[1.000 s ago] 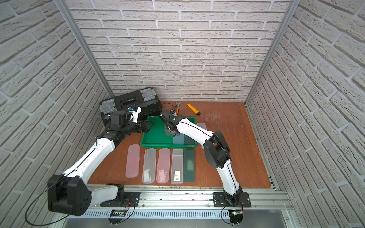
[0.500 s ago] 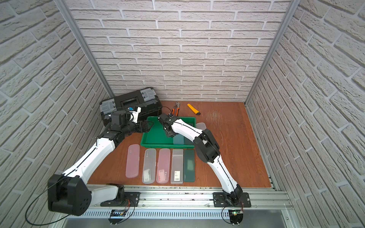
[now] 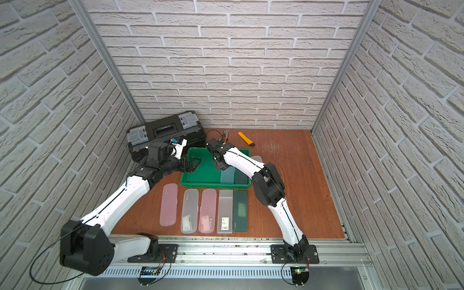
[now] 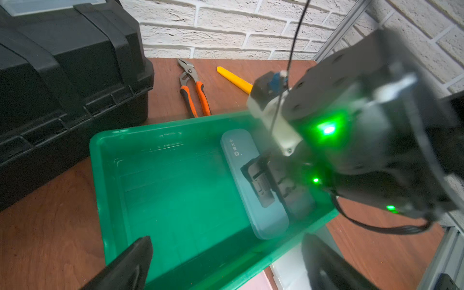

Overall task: Put the pencil case into the storage box
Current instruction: Adjust the pencil case in the storage box, then pick up the pencil case from the center of the board.

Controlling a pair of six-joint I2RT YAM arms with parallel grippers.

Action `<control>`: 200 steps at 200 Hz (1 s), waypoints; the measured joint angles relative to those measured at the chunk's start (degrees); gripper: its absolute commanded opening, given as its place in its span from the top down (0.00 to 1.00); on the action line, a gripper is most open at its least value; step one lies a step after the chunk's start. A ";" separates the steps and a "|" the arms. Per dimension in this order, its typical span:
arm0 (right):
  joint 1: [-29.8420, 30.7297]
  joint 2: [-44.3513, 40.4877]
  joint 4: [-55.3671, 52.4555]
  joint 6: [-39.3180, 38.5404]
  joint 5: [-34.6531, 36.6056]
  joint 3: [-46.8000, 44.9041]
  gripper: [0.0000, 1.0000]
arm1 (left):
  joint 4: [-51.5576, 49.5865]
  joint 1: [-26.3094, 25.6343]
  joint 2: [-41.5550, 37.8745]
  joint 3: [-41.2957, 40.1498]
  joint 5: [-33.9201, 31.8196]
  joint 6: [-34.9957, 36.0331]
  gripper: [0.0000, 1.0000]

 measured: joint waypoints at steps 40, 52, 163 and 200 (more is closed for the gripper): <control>-0.11 -24.37 5.16 0.83 -4.02 -16.92 0.02 | -3.54 -0.31 -2.29 -0.07 -2.69 -4.81 0.01; -0.13 -31.80 7.54 1.77 -6.38 -23.69 0.02 | -4.33 -1.29 -4.04 -0.50 -3.41 -6.71 0.01; 4.61 -51.04 21.92 17.66 -26.40 -72.61 0.03 | -14.03 -19.30 -20.26 -14.67 -16.41 -21.59 0.02; 9.38 -49.77 23.89 20.11 -26.84 -72.26 0.03 | -17.99 -20.37 -23.15 -14.23 -18.14 -23.56 0.02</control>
